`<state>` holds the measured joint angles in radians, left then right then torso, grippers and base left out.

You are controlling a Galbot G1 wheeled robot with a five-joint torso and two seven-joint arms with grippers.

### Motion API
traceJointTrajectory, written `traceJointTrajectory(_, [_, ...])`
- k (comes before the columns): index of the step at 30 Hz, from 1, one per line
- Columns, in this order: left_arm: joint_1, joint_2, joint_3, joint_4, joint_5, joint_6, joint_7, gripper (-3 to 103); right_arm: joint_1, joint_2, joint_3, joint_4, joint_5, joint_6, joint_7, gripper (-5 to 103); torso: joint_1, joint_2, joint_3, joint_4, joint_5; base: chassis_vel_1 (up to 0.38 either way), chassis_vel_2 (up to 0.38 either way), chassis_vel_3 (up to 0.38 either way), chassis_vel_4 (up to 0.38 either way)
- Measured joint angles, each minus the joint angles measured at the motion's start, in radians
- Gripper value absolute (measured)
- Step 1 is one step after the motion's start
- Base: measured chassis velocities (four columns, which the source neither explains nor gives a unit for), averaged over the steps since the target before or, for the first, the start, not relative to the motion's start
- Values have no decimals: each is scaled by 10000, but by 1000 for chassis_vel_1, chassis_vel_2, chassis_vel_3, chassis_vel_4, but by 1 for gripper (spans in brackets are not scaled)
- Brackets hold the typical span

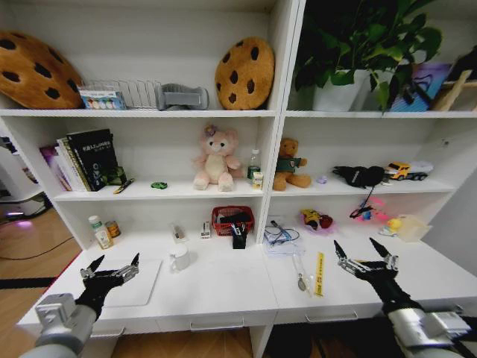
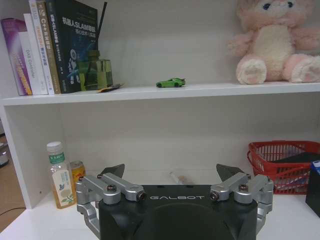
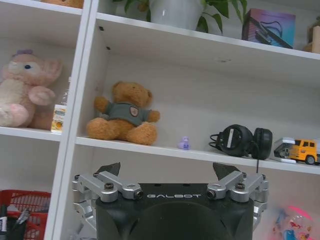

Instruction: Organize the objects on the table.

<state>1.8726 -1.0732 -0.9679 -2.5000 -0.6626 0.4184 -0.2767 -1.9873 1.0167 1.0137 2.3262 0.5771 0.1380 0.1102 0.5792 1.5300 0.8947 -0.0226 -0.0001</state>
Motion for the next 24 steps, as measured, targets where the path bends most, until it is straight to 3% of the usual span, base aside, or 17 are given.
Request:
traceJointTrajectory(11, [0, -1, 2, -1, 0, 0, 13, 100, 729, -38, -648, -627, 347, -91, 150, 100, 2, -1, 0, 1, 7, -191, -195, 196, 219])
traceJointTrajectory(13, [1, -1, 2, -1, 0, 0, 13, 100, 999, -137, -765, -914, 768, -753, 291, 100, -1, 1, -1, 2, 7, -74, -125, 124, 81])
traceJointTrajectory(14, [1, -1, 2, -1, 0, 0, 13, 100, 999, -137, -765, -914, 768, -753, 291, 100, -1, 1, -1, 2, 7, -35, -97, 124, 62])
traceJointTrajectory(17, [0, 0, 0, -1, 0, -1, 11, 100, 2158, -691, -880, -2282, 2225, -2497, 545, 100, -1, 1, -1, -1, 1, -1, -11, -4, 5])
traceJointTrajectory(24, [0, 0, -2, 1, 0, 0, 6, 100, 3591, -1541, -1161, -4514, 2625, -3634, 369, 100, 0, 1, 0, 7, 1, 62, 56, -41, -44])
